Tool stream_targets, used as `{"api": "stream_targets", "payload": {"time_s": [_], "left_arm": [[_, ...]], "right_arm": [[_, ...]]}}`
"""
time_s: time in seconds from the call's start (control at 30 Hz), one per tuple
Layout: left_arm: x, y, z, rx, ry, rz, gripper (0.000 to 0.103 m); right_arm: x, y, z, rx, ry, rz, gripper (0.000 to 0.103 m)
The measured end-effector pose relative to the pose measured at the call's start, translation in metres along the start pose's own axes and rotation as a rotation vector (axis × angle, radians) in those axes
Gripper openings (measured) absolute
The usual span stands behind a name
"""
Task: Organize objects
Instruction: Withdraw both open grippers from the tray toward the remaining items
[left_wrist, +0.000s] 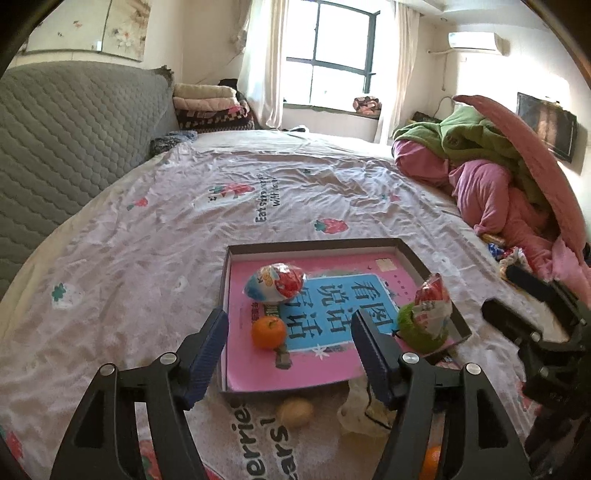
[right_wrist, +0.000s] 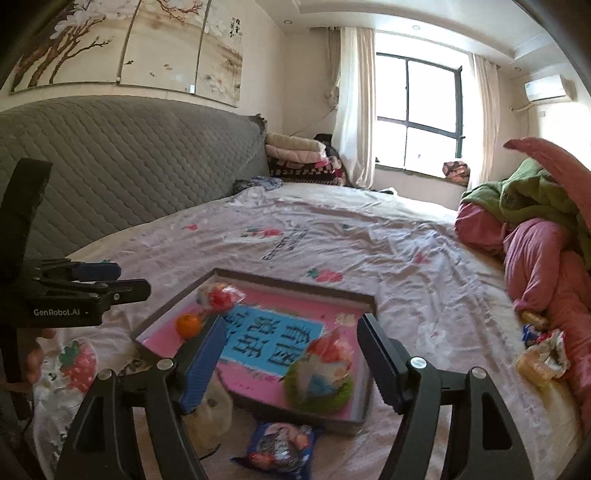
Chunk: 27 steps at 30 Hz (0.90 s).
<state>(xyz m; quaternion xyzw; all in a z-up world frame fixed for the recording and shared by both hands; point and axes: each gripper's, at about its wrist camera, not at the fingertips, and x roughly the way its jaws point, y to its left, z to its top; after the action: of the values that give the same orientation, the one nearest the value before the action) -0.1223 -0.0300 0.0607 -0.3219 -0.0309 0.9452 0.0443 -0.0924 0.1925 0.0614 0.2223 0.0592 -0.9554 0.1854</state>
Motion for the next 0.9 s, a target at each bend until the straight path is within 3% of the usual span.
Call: {"api": "stream_targets", "payload": {"time_s": [0.4, 0.9], "left_arm": [[0.001, -0.011, -0.016, 0.04, 0.033, -0.005, 0.071], [0.011, -0.021, -0.044, 0.046, 0.133, -0.047, 0.071]], "right_arm": [[-0.015, 0.014, -0.022, 0.0, 0.032, 0.02, 0.073], [-0.026, 0.027, -0.048, 0.002, 0.101, 0.052, 0.073]]}}
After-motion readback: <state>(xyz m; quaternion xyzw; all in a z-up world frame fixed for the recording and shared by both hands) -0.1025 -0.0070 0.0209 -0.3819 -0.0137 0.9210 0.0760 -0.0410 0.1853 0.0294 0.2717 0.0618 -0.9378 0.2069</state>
